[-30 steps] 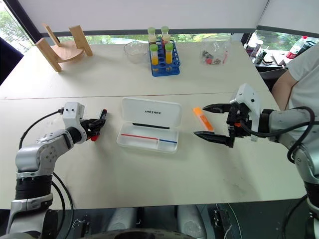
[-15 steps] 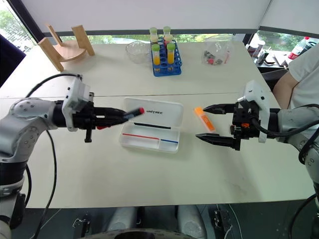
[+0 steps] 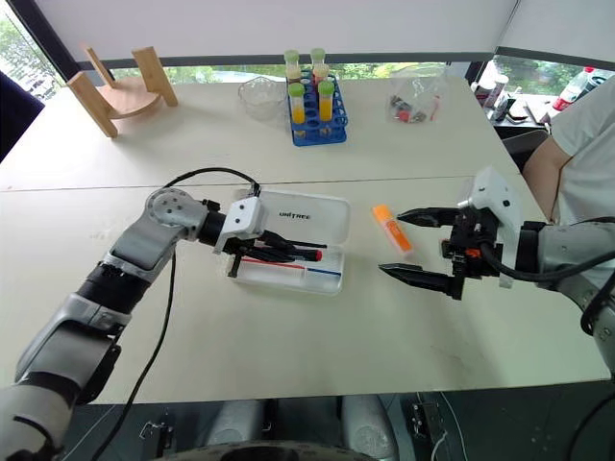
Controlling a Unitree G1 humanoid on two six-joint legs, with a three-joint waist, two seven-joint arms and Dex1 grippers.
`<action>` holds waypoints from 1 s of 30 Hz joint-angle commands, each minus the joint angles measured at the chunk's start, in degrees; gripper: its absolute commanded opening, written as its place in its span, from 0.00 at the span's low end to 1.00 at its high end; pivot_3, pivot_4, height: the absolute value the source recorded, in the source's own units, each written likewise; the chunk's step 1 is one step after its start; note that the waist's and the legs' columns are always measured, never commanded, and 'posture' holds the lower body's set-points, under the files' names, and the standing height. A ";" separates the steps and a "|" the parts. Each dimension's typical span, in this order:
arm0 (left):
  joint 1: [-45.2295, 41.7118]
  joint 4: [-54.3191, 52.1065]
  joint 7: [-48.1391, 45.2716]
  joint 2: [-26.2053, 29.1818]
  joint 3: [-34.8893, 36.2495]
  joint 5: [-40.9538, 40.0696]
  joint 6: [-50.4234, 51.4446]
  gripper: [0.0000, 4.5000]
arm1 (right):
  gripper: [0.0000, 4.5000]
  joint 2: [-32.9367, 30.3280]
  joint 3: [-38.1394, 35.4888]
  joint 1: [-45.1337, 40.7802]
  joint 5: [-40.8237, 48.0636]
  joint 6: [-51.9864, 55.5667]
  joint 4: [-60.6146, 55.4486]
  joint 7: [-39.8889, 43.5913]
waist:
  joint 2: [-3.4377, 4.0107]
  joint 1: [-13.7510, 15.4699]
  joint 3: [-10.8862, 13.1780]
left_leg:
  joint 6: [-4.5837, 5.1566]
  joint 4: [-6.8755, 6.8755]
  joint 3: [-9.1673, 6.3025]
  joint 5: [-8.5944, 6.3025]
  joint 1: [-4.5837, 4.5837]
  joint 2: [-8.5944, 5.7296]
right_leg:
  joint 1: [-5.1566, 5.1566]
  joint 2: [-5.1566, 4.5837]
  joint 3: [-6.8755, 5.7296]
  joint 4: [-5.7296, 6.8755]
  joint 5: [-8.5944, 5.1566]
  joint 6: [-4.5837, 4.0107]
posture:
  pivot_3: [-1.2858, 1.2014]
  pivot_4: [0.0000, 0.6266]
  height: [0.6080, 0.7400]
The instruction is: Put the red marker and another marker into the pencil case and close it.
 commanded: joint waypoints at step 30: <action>27.83 -42.21 4.87 25.88 39.33 -31.87 38.39 0.99 | 1.00 18.26 28.74 -22.96 -26.49 6.98 31.19 -23.59 | 0.08 -1.20 0.31 | -0.04 0.00 0.05 0.02 0.04 0.05 | -0.12 -0.06 0.07 0.24 -0.03 -0.04 | 0.52 0.24 1.00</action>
